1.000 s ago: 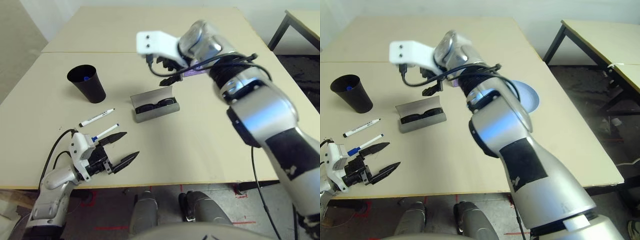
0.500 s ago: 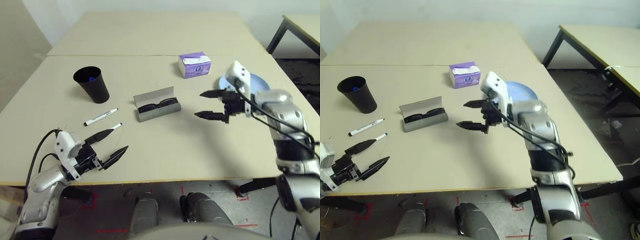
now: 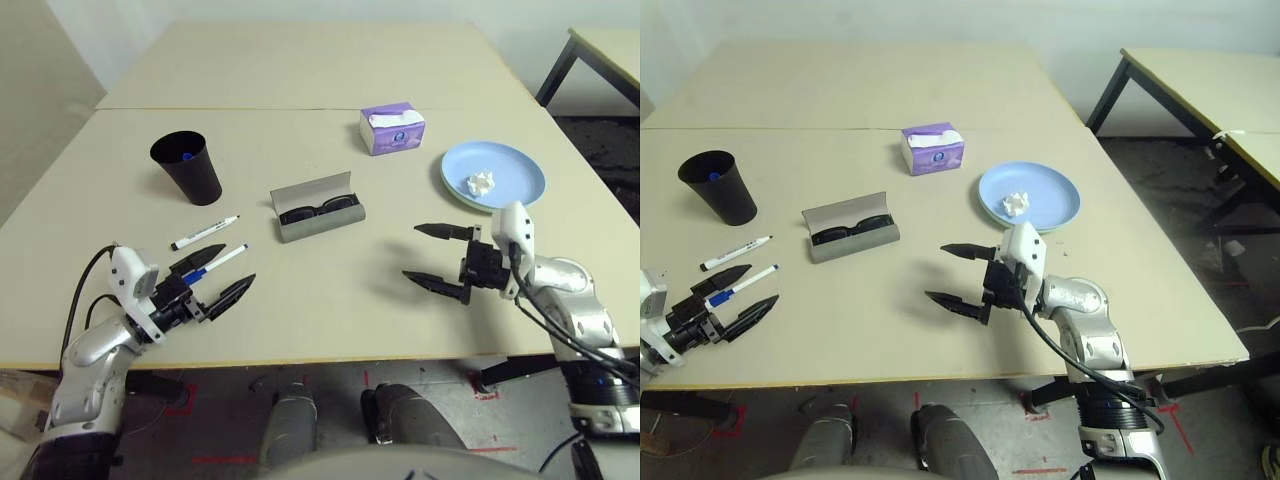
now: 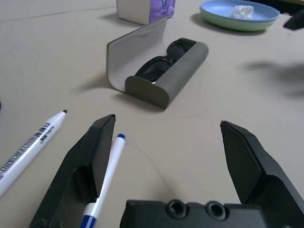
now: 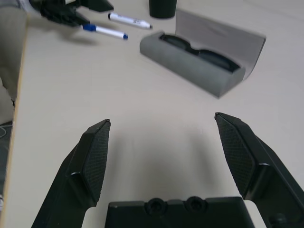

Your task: Organize and tidy the items on the table.

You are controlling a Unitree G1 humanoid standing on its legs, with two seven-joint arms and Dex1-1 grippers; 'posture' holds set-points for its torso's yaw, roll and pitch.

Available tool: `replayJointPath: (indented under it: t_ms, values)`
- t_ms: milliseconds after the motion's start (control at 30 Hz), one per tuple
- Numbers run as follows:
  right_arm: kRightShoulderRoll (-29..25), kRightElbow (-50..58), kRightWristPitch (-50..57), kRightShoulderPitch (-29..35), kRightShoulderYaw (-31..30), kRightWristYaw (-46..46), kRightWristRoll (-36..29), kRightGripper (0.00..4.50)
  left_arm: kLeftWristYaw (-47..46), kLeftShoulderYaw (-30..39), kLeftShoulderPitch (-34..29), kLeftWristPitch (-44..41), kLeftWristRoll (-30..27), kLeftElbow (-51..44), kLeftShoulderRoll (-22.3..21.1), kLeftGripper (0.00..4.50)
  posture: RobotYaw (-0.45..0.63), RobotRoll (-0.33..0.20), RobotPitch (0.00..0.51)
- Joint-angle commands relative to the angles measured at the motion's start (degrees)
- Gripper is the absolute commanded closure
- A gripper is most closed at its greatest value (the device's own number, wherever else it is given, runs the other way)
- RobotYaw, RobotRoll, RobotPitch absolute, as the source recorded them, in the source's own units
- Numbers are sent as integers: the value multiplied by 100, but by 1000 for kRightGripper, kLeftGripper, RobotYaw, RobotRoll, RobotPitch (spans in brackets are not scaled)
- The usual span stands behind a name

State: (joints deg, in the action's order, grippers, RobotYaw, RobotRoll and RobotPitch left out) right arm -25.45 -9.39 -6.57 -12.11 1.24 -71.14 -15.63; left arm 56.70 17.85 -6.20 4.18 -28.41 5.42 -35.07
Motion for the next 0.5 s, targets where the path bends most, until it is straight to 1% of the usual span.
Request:
replayJointPath:
  t_ms: [33,67,167,267,433,500]
  values:
    - [-58,-354,-179,44,52,90,-92,20,-132,117,-86,104,241,141,-111,0,28,0,143]
    - [-83,-394,-201,60,67,97,-115,20,-213,124,-64,94,301,127,-128,0,26,0,142]
    - [-146,-428,-257,138,55,120,-133,0,-582,89,90,-39,475,-25,-138,639,22,0,140]
    - [-159,-425,-307,190,22,170,-133,0,-846,-58,298,-151,660,-121,-112,1533,12,0,138]
    - [-137,-252,-248,272,-8,354,-154,0,-1273,-335,852,-370,955,-98,-7,3230,-6,0,135]
    - [-134,-192,-230,319,-7,451,-159,0,-1503,-459,1172,-466,1088,-17,86,3907,-6,0,134]
